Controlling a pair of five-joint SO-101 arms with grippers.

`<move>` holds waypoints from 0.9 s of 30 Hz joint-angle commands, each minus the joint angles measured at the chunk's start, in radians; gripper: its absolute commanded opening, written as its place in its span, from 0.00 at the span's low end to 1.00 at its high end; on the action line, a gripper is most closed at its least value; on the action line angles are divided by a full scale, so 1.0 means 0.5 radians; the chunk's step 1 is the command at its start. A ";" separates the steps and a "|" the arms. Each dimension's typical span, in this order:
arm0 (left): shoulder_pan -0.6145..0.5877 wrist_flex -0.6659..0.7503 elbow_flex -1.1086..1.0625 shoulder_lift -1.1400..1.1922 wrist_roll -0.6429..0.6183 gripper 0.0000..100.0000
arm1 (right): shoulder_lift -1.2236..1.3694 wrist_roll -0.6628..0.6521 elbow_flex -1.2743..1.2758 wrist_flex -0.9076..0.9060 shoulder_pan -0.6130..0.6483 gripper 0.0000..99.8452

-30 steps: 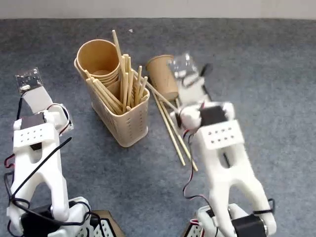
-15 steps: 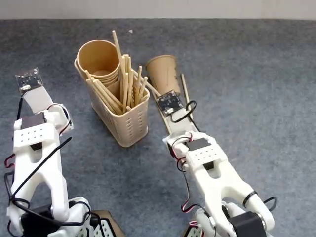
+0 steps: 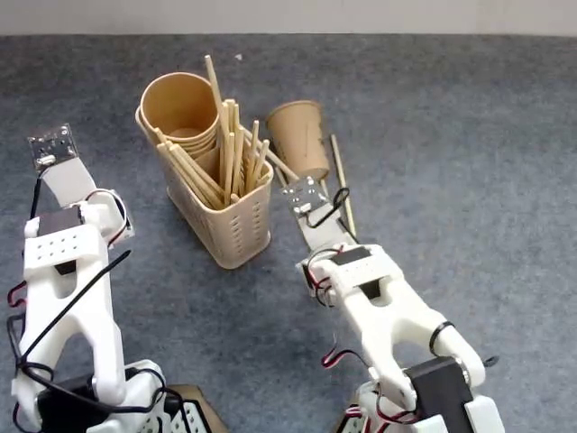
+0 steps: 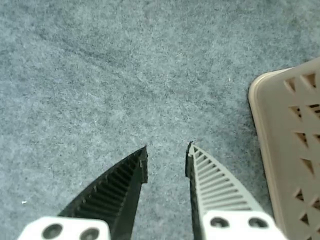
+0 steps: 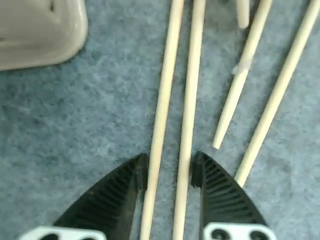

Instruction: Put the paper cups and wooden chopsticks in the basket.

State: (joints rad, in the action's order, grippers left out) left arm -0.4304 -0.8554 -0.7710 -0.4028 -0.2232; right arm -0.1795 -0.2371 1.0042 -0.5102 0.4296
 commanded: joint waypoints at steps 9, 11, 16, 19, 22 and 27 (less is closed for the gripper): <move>0.026 0.028 0.014 -0.008 -0.018 0.15 | -0.222 -0.009 -0.044 -0.044 -0.155 0.01; 0.026 0.028 0.014 -0.008 -0.018 0.15 | -0.529 -0.006 -0.035 -0.044 -0.241 0.01; 0.026 0.028 0.014 -0.008 -0.018 0.15 | -1.606 -0.021 0.118 -0.336 -0.345 0.01; 0.026 0.028 0.020 -0.008 -0.018 0.15 | -2.226 -0.021 0.100 -0.434 -0.345 0.01; 0.026 0.028 0.014 -0.008 -0.018 0.15 | -2.622 -0.021 0.063 -0.437 -0.339 0.01; 0.026 0.028 0.014 -0.008 -0.018 0.15 | -2.644 -0.006 -0.103 -0.308 -0.296 0.01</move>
State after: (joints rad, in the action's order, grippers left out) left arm -0.4304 -0.8554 -0.7710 -0.4028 -0.2232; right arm -1.4868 -0.2371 1.0441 -0.7250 0.2716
